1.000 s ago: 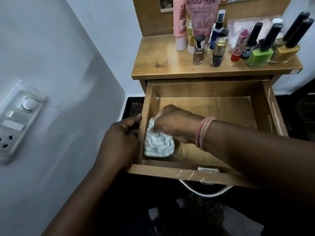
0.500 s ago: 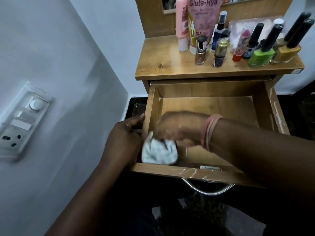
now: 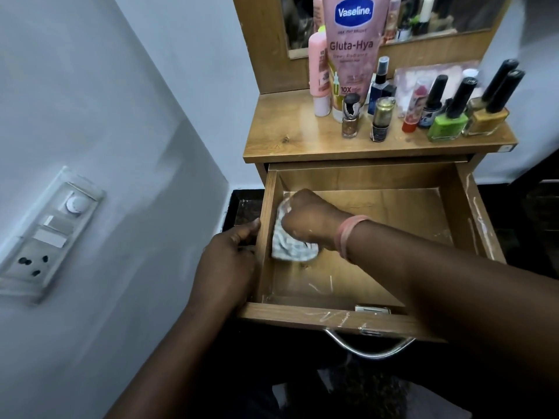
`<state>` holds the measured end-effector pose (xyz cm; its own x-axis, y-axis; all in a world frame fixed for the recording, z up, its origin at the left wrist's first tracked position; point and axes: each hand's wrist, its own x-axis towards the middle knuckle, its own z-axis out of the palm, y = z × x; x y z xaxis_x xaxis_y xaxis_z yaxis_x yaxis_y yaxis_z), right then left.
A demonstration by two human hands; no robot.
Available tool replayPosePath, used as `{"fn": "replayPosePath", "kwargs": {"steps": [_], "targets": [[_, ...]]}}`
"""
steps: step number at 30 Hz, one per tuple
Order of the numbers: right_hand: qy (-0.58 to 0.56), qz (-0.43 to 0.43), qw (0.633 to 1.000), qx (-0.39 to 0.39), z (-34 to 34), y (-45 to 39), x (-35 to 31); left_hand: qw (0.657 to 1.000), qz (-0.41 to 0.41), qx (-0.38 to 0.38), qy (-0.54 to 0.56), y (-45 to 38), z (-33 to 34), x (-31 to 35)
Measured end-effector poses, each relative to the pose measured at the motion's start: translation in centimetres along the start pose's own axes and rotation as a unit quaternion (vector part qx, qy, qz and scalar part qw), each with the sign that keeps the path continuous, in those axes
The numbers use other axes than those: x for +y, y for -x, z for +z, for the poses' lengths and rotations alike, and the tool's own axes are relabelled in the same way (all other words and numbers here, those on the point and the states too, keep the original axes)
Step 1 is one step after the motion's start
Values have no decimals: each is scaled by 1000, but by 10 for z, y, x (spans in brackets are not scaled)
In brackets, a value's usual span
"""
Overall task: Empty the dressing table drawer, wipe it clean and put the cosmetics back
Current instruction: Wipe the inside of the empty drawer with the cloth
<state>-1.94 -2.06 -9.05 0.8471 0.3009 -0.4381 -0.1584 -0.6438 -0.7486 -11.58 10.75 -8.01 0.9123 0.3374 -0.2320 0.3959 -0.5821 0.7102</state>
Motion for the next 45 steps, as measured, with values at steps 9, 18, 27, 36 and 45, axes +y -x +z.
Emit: {"fn": "replayPosePath", "kwargs": {"steps": [9,18,27,36,45], "targets": [[-51,34,998,6,1,-1,6,1000,8,0,4,5,-2,8],[181,-27,973,-143,6,39,-4,1000,3,3,0,-1,1,0],[222,-104,964,-105,10,58,0,999,-21,-5,50,2,-3,0],[311,-194,896,-250,-31,74,13,1000,8,21,1,-3,2,-9],[264,-214,922,-186,-6,87,5,995,50,49,-73,-5,7,-9]]}}
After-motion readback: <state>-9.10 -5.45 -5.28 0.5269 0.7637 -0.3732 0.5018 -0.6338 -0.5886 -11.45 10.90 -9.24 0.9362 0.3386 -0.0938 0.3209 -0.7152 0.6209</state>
